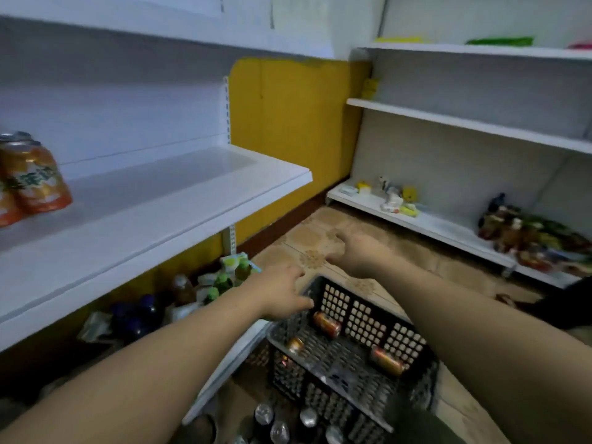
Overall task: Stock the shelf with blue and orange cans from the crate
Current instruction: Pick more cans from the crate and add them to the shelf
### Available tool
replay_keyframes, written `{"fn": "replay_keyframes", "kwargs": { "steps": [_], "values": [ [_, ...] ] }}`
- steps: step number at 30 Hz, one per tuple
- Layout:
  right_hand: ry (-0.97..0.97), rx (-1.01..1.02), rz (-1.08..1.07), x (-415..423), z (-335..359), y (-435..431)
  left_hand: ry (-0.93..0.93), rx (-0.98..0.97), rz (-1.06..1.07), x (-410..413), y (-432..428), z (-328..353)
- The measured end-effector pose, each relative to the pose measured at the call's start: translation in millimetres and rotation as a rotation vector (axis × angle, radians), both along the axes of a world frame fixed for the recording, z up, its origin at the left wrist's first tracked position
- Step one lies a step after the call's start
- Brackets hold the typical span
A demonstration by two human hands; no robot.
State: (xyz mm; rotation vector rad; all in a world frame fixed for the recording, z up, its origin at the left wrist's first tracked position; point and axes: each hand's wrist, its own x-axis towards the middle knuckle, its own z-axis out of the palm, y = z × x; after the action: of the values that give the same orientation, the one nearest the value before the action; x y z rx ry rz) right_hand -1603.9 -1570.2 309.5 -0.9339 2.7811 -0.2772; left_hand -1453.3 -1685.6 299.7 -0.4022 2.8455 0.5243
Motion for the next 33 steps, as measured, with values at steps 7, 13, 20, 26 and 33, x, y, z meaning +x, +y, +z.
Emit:
{"fn": "replay_keyframes", "kwargs": {
  "steps": [7,13,20,26,33],
  "values": [
    [-0.197,0.127,-0.234,-50,-83,93,-0.251,0.085,-0.09,-69,25,-104],
    [-0.382,0.251,-0.329,-97,-173,132,-0.394,0.174,-0.082,-123,23,-198],
    [-0.539,0.298,-0.429,-158,-304,162,-0.528,0.221,-0.08,-227,48,-303],
    [-0.719,0.131,-0.651,-212,-413,178,-0.557,0.282,-0.101,-316,80,-398],
    [-0.894,-0.01,-0.994,-258,-522,176,-0.578,0.419,-0.002,-367,106,-496]
  ]
}}
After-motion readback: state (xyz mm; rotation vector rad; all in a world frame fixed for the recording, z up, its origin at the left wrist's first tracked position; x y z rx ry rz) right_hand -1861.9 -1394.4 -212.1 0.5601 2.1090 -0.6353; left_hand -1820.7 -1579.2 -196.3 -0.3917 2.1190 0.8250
